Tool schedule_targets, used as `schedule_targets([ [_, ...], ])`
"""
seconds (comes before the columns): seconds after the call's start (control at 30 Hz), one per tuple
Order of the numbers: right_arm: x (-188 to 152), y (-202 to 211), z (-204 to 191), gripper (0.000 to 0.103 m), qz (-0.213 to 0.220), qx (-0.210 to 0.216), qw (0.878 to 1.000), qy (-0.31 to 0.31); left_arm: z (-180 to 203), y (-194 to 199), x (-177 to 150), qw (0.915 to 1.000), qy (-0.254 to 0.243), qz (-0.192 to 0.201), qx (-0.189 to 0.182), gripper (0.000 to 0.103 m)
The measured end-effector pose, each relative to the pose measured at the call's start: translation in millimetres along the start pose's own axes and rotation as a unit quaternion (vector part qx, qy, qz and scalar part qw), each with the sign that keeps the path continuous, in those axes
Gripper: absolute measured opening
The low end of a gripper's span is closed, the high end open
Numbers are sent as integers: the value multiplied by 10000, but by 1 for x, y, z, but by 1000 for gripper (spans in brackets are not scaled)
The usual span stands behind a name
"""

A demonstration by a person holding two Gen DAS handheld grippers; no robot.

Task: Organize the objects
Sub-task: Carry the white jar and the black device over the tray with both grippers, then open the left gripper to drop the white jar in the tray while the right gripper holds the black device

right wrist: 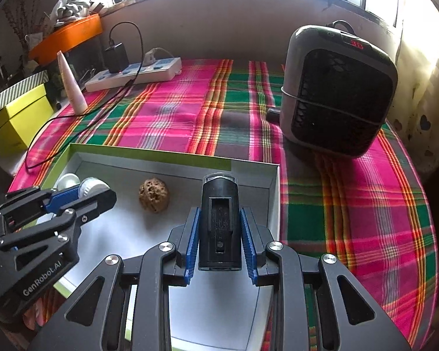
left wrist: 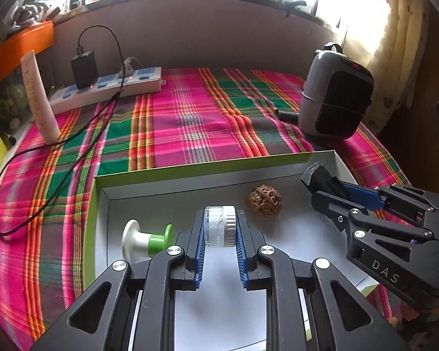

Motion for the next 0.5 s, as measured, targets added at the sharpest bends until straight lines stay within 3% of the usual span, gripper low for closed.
schedule_targets([
  [0.5, 4, -11, 3, 29, -213, -112, 9997, -6, 2, -18, 0, 9998, -24, -200, 86, 17],
])
Point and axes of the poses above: each gripper's, at about its wrist camera, not at the fingertips, and y roughly against the way its jaws point, z to its right, x to its top, the point moved 6 cm from there along -y, roughly the way its jaws point, and after that the axes turned 3 degrees about x, right-handed, at the moved point
